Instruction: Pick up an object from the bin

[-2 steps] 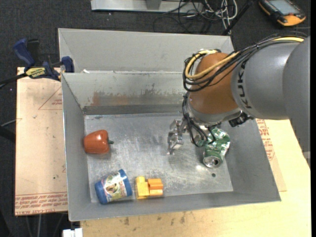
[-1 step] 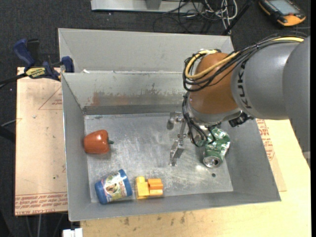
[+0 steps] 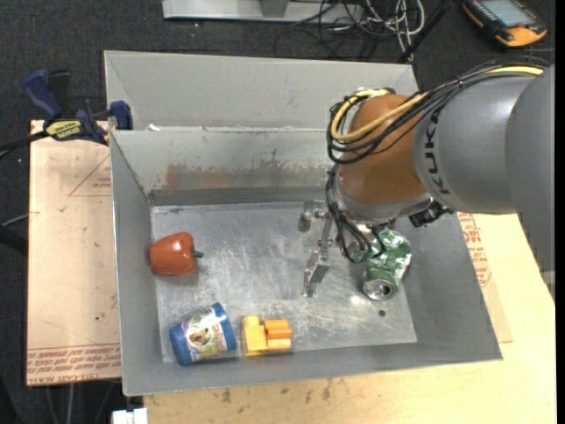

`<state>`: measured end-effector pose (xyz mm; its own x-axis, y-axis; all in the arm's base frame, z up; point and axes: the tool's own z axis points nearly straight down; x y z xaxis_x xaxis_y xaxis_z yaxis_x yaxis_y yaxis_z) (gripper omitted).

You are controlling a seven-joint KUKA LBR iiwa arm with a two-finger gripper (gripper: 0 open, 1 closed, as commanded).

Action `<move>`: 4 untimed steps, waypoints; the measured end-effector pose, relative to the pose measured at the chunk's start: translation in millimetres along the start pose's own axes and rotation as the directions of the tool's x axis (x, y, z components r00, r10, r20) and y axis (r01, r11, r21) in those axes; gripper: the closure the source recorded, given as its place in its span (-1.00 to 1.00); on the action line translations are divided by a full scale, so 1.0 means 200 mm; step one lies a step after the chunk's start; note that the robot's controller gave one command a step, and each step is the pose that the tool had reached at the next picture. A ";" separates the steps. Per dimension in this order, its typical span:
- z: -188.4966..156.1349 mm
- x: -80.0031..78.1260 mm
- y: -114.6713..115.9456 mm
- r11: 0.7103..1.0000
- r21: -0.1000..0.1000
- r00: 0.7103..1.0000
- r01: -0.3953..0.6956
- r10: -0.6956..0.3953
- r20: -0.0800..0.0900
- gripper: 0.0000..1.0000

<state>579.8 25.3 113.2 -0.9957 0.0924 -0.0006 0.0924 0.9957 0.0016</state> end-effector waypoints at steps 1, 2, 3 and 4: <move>0.06 -0.06 -0.03 0.999 -0.001 0.999 0.050 -0.050 0.005 -1.00; 0.17 -0.05 -0.16 0.999 0.000 0.999 0.054 -0.054 0.000 -1.00; 0.18 -0.10 -0.15 0.999 0.002 0.999 0.045 -0.045 0.000 -1.00; 0.18 -0.13 -0.15 0.984 0.000 0.984 0.180 -0.180 0.003 -1.00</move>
Offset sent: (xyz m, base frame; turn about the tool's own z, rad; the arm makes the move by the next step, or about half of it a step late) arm 0.0014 -0.0442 -0.0432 -0.0152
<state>603.5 -6.8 77.7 -0.9960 -0.0888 -0.0040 -0.0888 0.9960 0.0018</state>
